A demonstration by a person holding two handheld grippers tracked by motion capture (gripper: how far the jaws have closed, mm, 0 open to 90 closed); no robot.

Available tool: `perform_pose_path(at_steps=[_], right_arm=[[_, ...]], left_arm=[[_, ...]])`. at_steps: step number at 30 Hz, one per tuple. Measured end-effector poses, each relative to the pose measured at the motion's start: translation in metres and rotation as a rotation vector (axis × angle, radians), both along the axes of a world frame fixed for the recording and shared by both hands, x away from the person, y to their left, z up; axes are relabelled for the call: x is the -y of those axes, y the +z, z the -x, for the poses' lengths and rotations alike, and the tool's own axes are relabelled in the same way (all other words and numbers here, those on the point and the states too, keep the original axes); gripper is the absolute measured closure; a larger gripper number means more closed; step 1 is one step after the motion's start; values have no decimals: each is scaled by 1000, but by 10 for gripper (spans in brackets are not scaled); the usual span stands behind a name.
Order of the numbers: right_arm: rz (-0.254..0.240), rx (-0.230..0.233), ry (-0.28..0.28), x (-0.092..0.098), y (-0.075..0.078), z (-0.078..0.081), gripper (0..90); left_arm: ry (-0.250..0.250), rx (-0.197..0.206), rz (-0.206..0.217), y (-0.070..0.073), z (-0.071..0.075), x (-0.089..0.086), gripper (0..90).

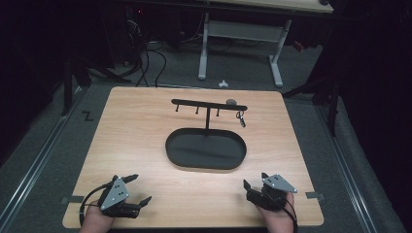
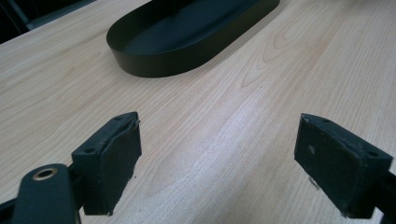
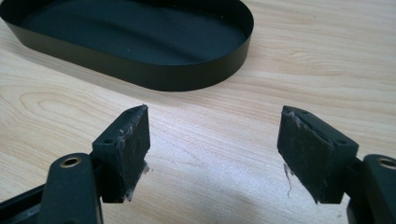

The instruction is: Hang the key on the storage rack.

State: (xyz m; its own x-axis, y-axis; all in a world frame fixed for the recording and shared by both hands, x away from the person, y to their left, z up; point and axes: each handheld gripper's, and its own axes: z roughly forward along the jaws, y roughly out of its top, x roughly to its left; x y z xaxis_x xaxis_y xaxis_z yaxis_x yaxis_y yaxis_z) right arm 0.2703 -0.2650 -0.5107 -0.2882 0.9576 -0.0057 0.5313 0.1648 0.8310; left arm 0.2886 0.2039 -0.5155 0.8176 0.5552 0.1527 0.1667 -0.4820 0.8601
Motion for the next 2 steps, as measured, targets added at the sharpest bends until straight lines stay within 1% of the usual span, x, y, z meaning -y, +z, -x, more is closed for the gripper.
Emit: perform_pose_path(at_steps=[2], right_arm=[[6,4,0,0,0,-1,258]], left_arm=[[-1,0,1,0,0,0,153]])
